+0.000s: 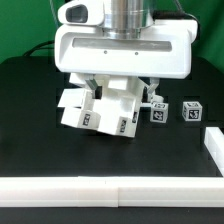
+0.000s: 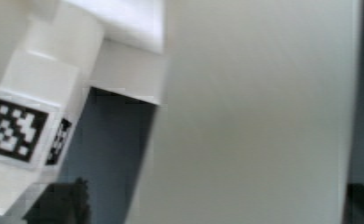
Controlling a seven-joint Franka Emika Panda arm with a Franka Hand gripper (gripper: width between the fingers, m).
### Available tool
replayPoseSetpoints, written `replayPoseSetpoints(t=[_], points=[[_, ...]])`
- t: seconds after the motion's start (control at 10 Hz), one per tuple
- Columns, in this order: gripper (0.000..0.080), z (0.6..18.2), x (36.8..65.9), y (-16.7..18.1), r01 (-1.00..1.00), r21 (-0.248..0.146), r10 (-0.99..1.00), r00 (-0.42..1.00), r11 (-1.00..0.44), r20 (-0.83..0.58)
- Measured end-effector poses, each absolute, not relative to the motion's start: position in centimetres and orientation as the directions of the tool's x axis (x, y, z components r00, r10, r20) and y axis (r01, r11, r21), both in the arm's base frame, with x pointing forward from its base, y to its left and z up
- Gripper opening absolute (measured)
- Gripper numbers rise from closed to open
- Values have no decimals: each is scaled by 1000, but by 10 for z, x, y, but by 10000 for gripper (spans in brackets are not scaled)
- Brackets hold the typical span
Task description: Assemble chair
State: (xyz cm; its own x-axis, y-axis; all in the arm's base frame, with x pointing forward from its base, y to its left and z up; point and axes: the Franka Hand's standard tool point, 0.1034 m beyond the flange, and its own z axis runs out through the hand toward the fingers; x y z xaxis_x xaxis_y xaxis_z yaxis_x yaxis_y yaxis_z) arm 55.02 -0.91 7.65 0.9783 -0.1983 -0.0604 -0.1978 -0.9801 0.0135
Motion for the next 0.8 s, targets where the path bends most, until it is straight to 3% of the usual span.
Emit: replayPoseSetpoints(t=[0.8], points=[[649, 59, 559, -32, -182, 34, -183, 983, -983, -13]])
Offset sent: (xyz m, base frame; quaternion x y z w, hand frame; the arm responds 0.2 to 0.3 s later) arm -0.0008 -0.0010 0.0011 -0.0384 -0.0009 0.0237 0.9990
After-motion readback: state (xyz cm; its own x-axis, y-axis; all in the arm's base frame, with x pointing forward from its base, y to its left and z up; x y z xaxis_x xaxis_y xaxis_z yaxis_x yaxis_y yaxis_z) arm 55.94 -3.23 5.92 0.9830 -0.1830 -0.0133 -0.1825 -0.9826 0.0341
